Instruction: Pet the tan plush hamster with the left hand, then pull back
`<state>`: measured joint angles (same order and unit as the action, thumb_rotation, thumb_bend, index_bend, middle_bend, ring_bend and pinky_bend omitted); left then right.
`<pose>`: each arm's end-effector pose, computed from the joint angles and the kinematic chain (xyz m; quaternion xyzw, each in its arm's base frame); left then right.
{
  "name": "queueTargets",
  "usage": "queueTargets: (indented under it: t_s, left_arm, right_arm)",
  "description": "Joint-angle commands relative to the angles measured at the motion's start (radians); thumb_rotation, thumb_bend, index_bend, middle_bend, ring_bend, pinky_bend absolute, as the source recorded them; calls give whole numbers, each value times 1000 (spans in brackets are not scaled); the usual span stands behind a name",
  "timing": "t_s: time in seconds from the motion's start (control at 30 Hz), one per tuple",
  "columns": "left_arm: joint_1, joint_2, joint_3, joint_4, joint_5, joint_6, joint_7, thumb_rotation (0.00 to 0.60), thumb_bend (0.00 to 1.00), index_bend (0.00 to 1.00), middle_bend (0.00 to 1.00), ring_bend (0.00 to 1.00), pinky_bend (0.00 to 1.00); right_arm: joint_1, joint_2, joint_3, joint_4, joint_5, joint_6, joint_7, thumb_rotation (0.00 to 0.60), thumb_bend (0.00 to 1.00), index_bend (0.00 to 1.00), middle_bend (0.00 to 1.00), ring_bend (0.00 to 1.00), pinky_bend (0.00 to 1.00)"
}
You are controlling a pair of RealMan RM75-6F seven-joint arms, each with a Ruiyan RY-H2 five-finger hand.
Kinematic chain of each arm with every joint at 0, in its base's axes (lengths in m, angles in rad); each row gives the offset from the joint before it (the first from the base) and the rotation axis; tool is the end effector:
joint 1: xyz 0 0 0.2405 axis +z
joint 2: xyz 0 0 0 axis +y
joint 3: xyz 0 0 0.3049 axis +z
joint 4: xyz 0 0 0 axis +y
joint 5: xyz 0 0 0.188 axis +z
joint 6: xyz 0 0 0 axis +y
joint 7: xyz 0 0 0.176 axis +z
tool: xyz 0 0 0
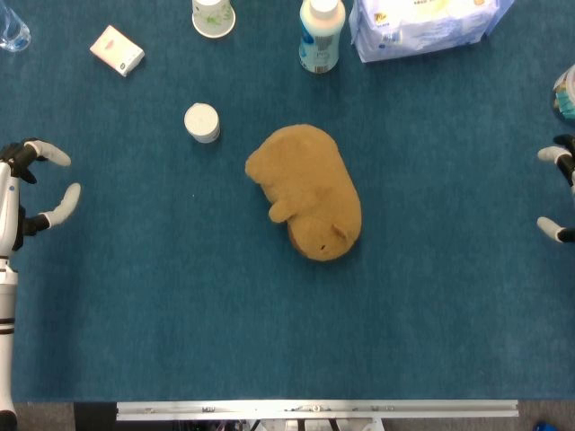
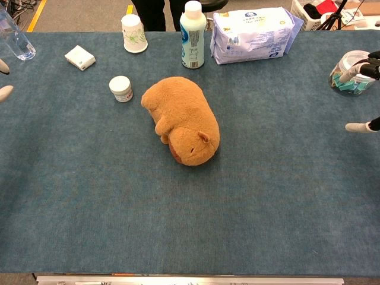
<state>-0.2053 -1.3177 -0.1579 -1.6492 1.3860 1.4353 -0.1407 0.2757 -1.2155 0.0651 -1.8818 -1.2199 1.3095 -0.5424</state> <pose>-0.3073 0.2712 0.1425 -0.4983 -0.4768 -0.5213 0.5026 -0.2899 -0.2638 0.1261 0.6637 -0.3914 0.2910 0.5671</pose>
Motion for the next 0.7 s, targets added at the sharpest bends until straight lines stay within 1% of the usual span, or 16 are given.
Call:
queueTargets:
  t_s: [0.03, 0.23, 0.3, 0.33, 0.4, 0.7]
  left_arm:
    - [1, 0, 1, 0, 1, 1, 1, 600, 269, 478, 444, 384, 516]
    - [7, 5, 3, -8, 3, 11, 8, 600, 269, 478, 443, 384, 516]
    - [26, -17, -1, -8, -3, 54, 27, 600, 269, 478, 444, 384, 516]
    - [23, -12, -7, -12, -3, 54, 31, 600, 269, 478, 443, 384, 516]
    - [11, -10, -13, -7, -12, 32, 32, 600, 269, 478, 444, 384, 516]
    - [9, -6, 5, -2, -5, 7, 23, 600, 269, 478, 444, 384, 516]
  right_arm:
    - [2, -1, 0, 0, 3, -3, 0, 600, 0, 309, 229, 73, 223]
    - [8, 0, -3, 3, -9, -13, 13, 600, 0, 309, 229, 73, 224]
    - [10, 2, -4, 3, -10, -20, 18, 600, 0, 309, 229, 73, 224]
    - [12, 3, -4, 3, -10, -24, 23, 600, 0, 309, 229, 73, 224]
    - [13, 5, -3, 5, -10, -27, 28, 600, 0, 309, 229, 73, 224]
    - [13, 5, 2, 11, -15, -19, 49, 600, 0, 309, 229, 73, 223]
